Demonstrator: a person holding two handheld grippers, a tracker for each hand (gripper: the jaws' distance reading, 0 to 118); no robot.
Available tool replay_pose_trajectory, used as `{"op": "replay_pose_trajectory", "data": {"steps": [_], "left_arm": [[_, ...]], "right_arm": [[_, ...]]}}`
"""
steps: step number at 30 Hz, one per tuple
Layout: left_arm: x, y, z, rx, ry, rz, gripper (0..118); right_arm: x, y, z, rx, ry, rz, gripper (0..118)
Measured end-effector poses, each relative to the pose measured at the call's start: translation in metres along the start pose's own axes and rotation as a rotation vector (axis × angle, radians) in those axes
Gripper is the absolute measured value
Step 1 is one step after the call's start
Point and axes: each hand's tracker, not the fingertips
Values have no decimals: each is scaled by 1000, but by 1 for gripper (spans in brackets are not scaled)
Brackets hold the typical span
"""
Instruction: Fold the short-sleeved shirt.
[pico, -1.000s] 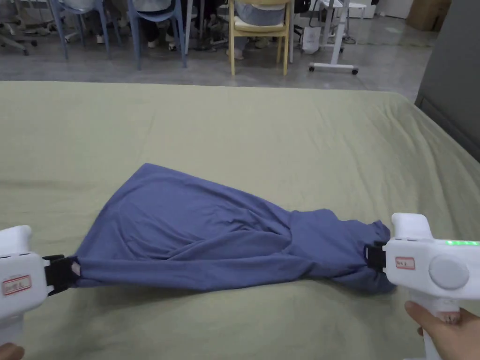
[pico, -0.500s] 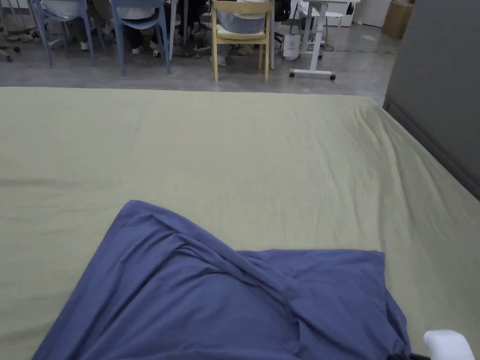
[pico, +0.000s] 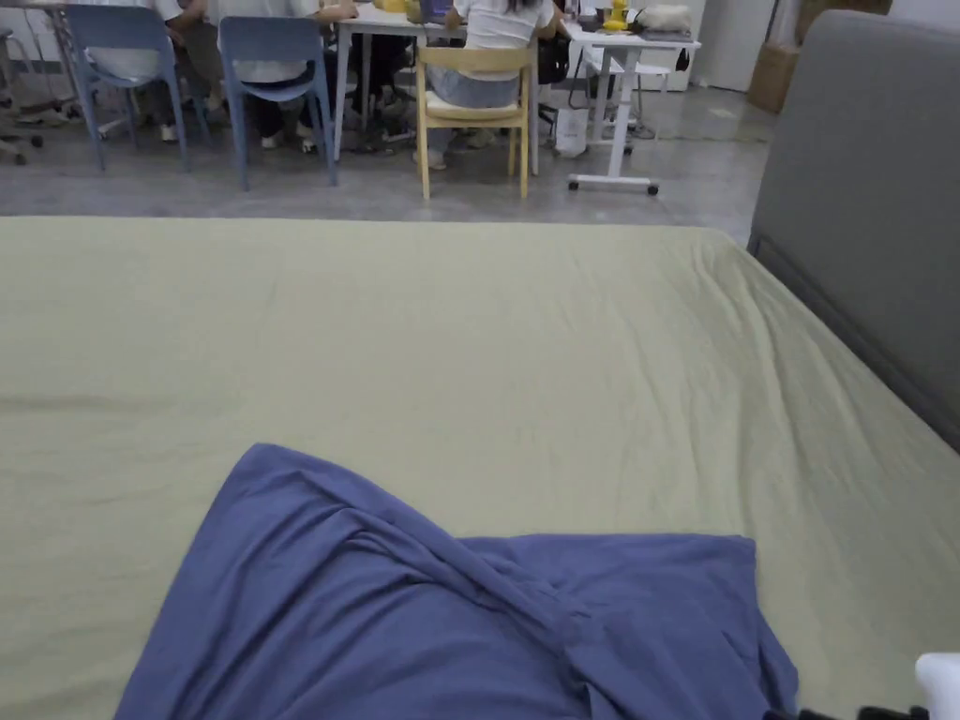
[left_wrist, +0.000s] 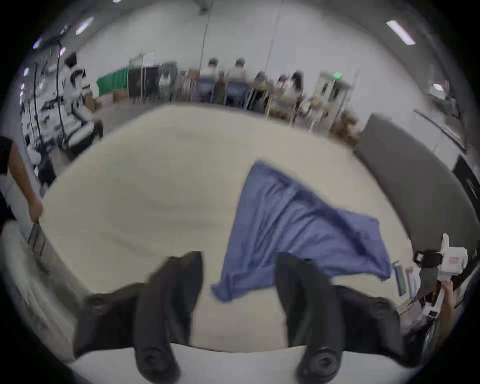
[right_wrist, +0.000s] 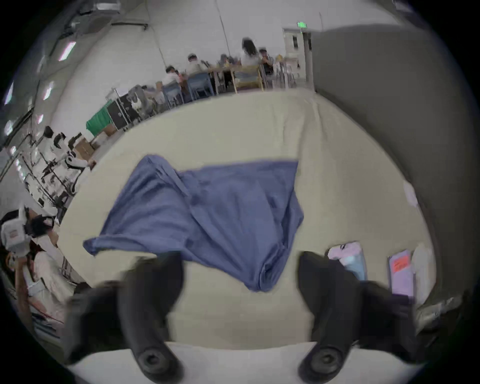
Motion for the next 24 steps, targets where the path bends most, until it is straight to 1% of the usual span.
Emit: {"op": "replay_pose_trajectory", "data": {"steps": [1, 2, 3, 4, 5, 7, 10, 11, 12, 13, 14, 15, 16, 19, 21, 23, 24], "left_arm": [[7, 9, 7, 59, -11, -24, 0], [14, 17, 12, 77, 72, 8, 0], [16, 27, 9, 36, 52, 0, 0], [27, 33, 8, 20, 21, -29, 0], [34, 37, 3, 39, 40, -38, 0], [43, 50, -16, 47, 36, -78, 0], [57, 76, -73, 7, 34, -110, 0], [59, 87, -101, -26, -2, -92, 6], [62, 98, -132, -53, -39, -50, 36], [62, 109, -162, -91, -87, -12, 59], [65, 120, -199, -147, -110, 21, 68], [68, 130, -245, -205, -135, 43, 68], [72, 134, -272, -221, -129, 31, 85], [83, 151, -378, -342, 26, -59, 85], [87, 152, -441, -419, 60, -81, 85], [89, 149, -485, -466, 108, -95, 85], [88, 144, -501, -504, 118, -73, 85]], "right_arm": [[-4, 6, 6, 30, -17, 5, 3], [-9, 11, 8, 62, -70, -5, 3], [-8, 13, 17, 109, -100, -20, 3], [-7, 17, 17, 94, -53, -12, 3], [-6, 22, 16, 75, -33, -12, 3], [-10, 23, 7, 72, -24, -1, 3], [-10, 28, 0, 58, -19, 19, 3], [-15, 30, -5, 56, -19, 24, 3], [-15, 33, -9, 49, -19, 27, 3], [-14, 34, -12, 46, -17, 28, 3], [-12, 36, -16, 43, -16, 25, 3], [-13, 39, -24, 34, -13, 22, 3], [-12, 40, -27, 30, -14, 19, 3], [-8, 45, -43, 2, -38, 23, 3], [-2, 49, -51, -13, -70, 29, 3], [5, 52, -58, -21, -94, 20, 3], [8, 53, -60, -21, -101, 12, 3]]}}
